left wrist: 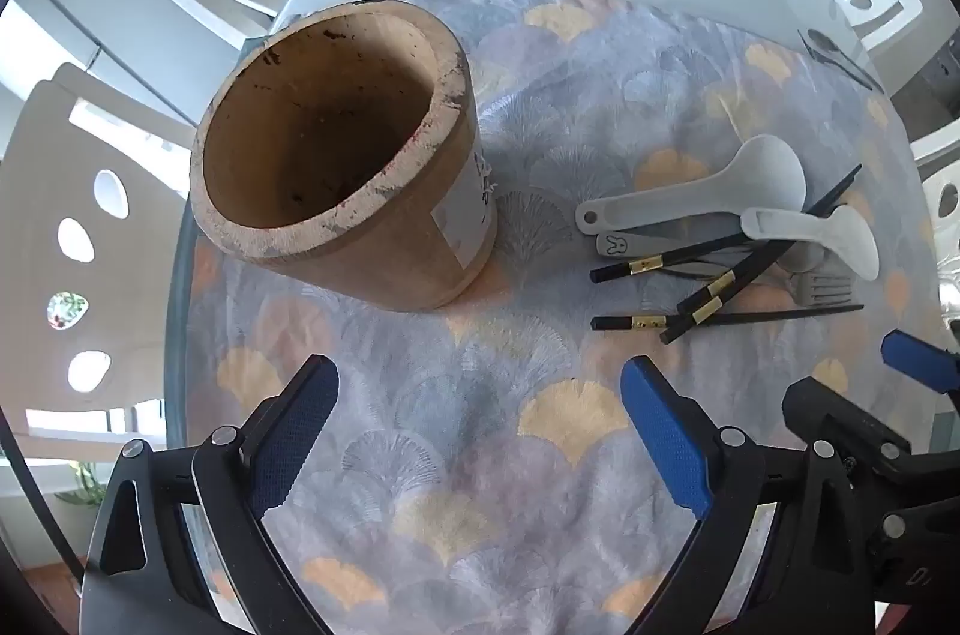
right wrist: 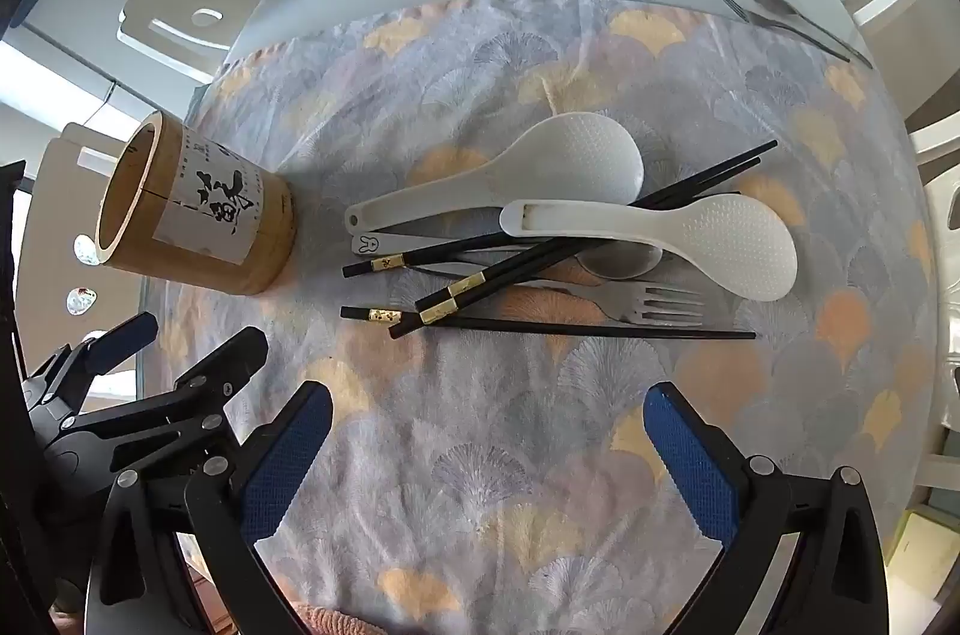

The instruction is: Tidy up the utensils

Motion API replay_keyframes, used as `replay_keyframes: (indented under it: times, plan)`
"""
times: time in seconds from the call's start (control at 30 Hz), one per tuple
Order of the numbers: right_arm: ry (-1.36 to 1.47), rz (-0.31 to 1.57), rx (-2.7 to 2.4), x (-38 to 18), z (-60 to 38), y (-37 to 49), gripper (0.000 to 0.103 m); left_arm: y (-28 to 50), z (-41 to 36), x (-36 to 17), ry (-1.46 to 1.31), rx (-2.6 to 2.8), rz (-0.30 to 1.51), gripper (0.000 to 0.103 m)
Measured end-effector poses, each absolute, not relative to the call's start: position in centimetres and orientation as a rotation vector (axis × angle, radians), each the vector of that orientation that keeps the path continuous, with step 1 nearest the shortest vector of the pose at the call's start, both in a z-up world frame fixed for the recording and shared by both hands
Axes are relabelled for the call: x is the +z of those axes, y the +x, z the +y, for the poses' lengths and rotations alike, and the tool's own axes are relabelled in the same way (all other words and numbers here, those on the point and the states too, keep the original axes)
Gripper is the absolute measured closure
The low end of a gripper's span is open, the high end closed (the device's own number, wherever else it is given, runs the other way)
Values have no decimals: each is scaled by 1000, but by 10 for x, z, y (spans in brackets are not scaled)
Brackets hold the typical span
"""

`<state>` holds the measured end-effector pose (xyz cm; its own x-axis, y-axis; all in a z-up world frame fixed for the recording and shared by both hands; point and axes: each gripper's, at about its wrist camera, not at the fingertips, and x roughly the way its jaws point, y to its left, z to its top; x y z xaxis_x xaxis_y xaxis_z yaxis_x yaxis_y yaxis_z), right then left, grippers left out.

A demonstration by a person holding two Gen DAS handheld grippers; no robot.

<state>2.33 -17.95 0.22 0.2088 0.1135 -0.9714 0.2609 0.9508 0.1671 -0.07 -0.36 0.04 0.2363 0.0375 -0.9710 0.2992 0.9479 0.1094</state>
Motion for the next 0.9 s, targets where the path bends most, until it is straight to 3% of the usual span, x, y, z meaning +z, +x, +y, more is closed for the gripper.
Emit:
replay_keyframes:
  times: [0.9]
  plan:
    - [343, 1384, -86, -2, -176, 22, 0, -4, 0, 2, 280, -195, 1321, 8]
